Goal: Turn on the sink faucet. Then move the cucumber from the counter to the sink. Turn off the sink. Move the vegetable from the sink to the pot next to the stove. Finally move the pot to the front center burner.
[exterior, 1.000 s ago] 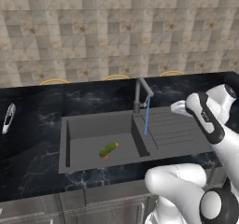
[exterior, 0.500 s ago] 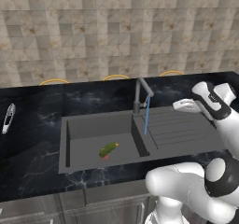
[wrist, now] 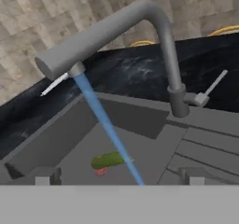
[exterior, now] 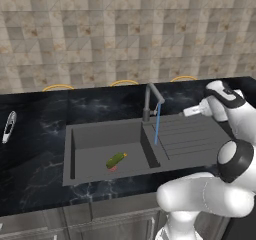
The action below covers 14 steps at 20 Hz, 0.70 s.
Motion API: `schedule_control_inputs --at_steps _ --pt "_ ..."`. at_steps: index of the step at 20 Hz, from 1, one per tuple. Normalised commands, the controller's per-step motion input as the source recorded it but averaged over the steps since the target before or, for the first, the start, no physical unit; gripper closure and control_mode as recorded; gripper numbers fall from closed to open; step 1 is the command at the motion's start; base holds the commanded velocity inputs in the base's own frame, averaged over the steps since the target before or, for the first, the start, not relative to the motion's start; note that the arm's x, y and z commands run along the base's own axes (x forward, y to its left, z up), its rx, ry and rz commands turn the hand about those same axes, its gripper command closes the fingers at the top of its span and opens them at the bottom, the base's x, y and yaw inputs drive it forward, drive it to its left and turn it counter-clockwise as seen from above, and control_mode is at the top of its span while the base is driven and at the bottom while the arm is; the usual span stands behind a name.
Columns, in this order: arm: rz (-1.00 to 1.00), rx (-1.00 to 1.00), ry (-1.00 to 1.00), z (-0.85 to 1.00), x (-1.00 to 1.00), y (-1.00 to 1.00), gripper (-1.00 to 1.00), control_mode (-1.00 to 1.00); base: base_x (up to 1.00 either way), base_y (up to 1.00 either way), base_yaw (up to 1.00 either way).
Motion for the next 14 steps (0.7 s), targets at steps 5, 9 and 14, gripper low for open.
schedule_control_inputs --at_steps 5,9,14 --pt "0.27 0.01 -0.21 -0.12 0.44 0.0 -1.0 -1.0 0.0 0.0 0.0" --pt "0.28 0.0 -0.15 -0.09 0.47 0.0 -1.0 -1.0 0.0 0.0 0.0" --pt "0.24 0.0 -0.01 -0.04 0.48 0.0 -1.0 -1.0 0.0 0.0 0.0"
